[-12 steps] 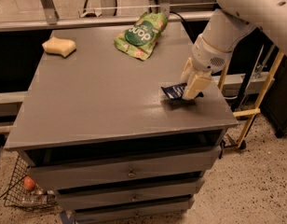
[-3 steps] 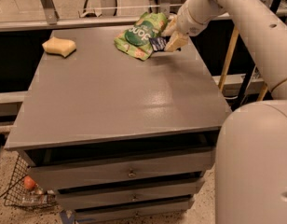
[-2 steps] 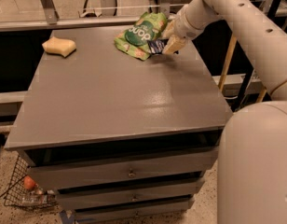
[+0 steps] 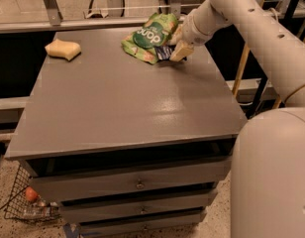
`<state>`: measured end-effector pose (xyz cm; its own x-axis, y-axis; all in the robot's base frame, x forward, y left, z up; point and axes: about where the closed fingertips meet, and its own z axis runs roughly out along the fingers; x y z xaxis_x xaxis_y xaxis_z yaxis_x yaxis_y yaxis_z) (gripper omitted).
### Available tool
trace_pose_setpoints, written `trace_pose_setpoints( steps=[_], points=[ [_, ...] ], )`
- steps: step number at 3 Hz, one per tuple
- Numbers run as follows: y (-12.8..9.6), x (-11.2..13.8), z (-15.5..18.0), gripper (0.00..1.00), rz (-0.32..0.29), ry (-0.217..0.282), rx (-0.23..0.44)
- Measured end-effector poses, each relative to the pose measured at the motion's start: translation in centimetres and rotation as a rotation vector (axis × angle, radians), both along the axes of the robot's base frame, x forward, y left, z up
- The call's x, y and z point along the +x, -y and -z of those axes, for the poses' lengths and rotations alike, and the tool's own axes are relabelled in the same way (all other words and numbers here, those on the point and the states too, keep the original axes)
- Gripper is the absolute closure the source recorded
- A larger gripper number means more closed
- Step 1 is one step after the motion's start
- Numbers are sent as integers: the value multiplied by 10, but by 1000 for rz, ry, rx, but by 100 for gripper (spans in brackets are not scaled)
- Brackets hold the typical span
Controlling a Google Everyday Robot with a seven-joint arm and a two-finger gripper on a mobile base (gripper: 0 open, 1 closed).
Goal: Move rxbar blueberry near green rice chip bag
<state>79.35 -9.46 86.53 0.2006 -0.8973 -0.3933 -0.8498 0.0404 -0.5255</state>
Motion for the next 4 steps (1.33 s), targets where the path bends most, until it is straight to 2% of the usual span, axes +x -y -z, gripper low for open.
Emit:
trace_pose_setpoints(
  steps=[1, 2, 3, 4],
  points=[
    [-2, 0, 3, 60, -3, -5, 0],
    [-5, 1, 8, 27, -7, -12, 0],
    [-7, 1, 11, 5, -10, -15, -1],
    [-8, 1, 13, 0, -12, -18, -1]
  ],
)
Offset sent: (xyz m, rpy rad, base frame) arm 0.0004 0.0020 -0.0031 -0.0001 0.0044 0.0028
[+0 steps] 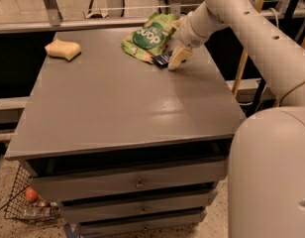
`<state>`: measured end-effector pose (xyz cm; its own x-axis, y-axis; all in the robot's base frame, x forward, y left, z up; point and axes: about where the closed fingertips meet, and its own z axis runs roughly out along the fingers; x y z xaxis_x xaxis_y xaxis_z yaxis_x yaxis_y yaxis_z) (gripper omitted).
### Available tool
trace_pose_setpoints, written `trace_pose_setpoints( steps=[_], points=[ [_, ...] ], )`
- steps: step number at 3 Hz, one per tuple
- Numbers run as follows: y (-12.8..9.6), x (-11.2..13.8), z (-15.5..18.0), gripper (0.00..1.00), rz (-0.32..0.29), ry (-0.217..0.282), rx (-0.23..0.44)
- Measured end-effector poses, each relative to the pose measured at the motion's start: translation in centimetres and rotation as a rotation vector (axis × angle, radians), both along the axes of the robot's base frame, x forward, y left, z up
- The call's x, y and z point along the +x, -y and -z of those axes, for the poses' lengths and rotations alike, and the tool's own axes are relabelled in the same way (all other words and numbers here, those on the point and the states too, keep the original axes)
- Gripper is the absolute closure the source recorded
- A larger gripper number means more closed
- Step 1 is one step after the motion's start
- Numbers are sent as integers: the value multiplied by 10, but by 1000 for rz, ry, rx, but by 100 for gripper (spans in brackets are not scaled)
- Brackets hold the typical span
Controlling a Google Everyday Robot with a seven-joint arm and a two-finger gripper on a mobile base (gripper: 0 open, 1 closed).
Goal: Move rxbar blueberry near green rice chip bag
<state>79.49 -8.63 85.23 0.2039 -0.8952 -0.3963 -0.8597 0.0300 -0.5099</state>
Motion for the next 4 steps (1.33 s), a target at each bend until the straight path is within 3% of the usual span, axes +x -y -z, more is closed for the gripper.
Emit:
trace_pose_setpoints(
  steps=[1, 2, 4],
  points=[
    [0, 0, 0, 0, 0, 0, 0],
    [-4, 1, -16, 0, -11, 32, 13],
    [10, -6, -89, 0, -11, 168, 4]
  ],
)
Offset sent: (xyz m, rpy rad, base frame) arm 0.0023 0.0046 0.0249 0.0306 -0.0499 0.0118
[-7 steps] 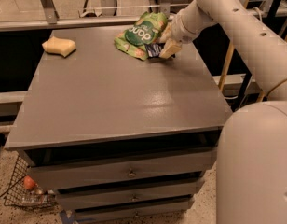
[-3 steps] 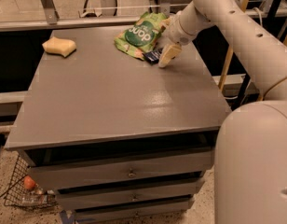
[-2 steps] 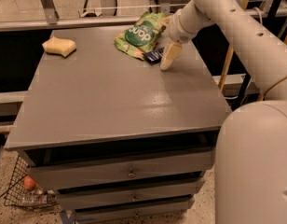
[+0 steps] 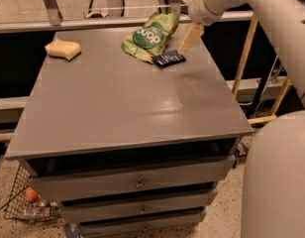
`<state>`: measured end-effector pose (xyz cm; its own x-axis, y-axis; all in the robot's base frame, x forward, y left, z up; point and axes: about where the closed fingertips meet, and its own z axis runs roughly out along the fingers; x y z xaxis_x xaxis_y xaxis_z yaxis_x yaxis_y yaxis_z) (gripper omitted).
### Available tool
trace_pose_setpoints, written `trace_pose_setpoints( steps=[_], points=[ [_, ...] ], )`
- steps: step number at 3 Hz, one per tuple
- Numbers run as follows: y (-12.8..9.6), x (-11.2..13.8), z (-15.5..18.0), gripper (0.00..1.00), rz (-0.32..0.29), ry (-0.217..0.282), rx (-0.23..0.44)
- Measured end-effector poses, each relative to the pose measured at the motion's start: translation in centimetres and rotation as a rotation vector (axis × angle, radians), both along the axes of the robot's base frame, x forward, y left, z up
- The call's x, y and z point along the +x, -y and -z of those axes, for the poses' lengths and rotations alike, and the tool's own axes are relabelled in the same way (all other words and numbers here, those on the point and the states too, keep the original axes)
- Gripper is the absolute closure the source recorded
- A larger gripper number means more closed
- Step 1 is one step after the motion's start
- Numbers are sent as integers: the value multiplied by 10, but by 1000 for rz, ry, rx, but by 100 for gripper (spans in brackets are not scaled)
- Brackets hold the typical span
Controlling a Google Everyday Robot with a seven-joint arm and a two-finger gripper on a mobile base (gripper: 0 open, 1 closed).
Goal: Move rxbar blueberry near green rice chip bag
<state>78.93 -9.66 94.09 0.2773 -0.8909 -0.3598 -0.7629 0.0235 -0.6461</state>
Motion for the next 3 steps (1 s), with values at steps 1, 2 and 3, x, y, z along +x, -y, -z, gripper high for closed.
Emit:
trace_pose_setpoints(
  steps=[1, 2, 3],
  points=[
    [22, -15, -24, 0, 31, 22, -23],
    [52, -36, -32, 0, 89, 6, -47],
    [84, -60, -31, 0, 155, -28, -70]
  ],
)
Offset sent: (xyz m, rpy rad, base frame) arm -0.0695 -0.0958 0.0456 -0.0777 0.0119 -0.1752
